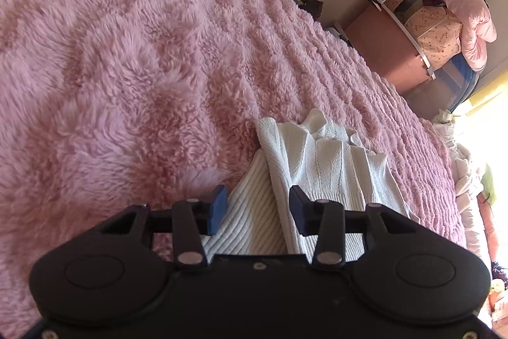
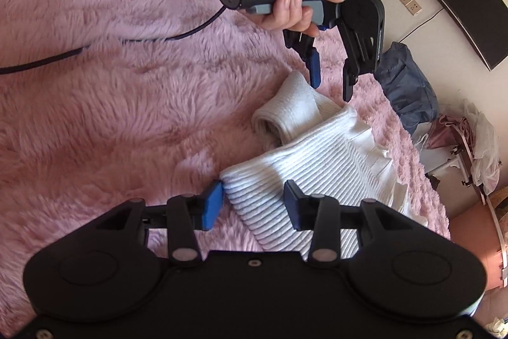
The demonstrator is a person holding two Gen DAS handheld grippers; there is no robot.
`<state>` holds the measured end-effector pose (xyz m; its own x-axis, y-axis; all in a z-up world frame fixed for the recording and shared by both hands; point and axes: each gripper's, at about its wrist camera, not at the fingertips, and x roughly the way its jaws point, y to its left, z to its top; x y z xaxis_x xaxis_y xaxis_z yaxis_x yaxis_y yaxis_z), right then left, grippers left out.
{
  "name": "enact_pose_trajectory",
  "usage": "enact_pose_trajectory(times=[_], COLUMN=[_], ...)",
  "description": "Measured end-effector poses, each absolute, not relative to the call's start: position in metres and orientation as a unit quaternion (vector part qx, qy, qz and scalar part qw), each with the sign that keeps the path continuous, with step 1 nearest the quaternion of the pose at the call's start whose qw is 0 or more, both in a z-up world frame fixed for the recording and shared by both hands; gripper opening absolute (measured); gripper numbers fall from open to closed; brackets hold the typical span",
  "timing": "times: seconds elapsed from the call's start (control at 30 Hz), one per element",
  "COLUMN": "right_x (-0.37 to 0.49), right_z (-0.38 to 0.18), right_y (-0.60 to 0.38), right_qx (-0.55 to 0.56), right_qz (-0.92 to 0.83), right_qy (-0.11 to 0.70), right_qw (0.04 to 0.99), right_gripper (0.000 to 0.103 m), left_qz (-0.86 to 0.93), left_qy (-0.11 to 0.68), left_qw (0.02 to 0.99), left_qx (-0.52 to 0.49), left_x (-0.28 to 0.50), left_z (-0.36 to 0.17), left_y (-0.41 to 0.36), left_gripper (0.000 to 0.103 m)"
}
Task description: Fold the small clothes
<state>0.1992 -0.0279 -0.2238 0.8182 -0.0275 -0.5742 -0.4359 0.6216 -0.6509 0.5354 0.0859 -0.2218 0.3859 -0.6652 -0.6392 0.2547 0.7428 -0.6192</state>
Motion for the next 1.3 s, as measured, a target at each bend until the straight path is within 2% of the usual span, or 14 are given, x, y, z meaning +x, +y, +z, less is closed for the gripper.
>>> enact_pose_trajectory(times=[0.17, 0.47, 0.6, 0.73, 0.9, 0.97, 1.1, 1.17, 1.3], right_x=[0.2, 0.2, 0.201, 0.199, 0.194, 0.192, 0.193, 0.193, 0.195], right_z=[-0.226, -0.224, -0.222, -0.224, -0.226, -0.226, -0.228, -0.225, -0.215], right_y=[-0.024, -0.026, -0.028, -0.025, -0.019, -0.016, -0.014, -0.016, -0.027], right_qx=[-0.422, -0.41, -0.396, -0.411, -0.438, -0.448, -0.449, -0.429, -0.382], right_qz=[0.112, 0.115, 0.117, 0.114, 0.103, 0.097, 0.098, 0.107, 0.111], right_qy=[0.273, 0.276, 0.278, 0.268, 0.244, 0.235, 0.236, 0.246, 0.255], right_qw=[0.857, 0.862, 0.867, 0.864, 0.859, 0.857, 0.856, 0.862, 0.881], right_gripper=[0.04, 0.04, 0.035, 0.034, 0.032, 0.033, 0.031, 0.018, 0.014], left_qz=[-0.28, -0.351, -0.324, -0.312, -0.313, -0.314, -0.304, -0.304, -0.297], left_qy=[0.487, 0.499, 0.515, 0.524, 0.527, 0.529, 0.536, 0.534, 0.533], left_qw=[0.8, 0.742, 0.756, 0.751, 0.749, 0.747, 0.744, 0.746, 0.744], left_qx=[-0.209, -0.276, -0.243, -0.251, -0.253, -0.252, -0.257, -0.258, -0.272], left_x=[0.55, 0.563, 0.567, 0.574, 0.574, 0.576, 0.577, 0.574, 0.572], left_z=[-0.236, -0.245, -0.247, -0.25, -0.247, -0.246, -0.249, -0.248, -0.241], left_y=[0.079, 0.074, 0.06, 0.055, 0.054, 0.048, 0.045, 0.047, 0.047], left_gripper=[0.045, 0.046, 0.046, 0.045, 0.036, 0.02, 0.014, 0.012, 0.01])
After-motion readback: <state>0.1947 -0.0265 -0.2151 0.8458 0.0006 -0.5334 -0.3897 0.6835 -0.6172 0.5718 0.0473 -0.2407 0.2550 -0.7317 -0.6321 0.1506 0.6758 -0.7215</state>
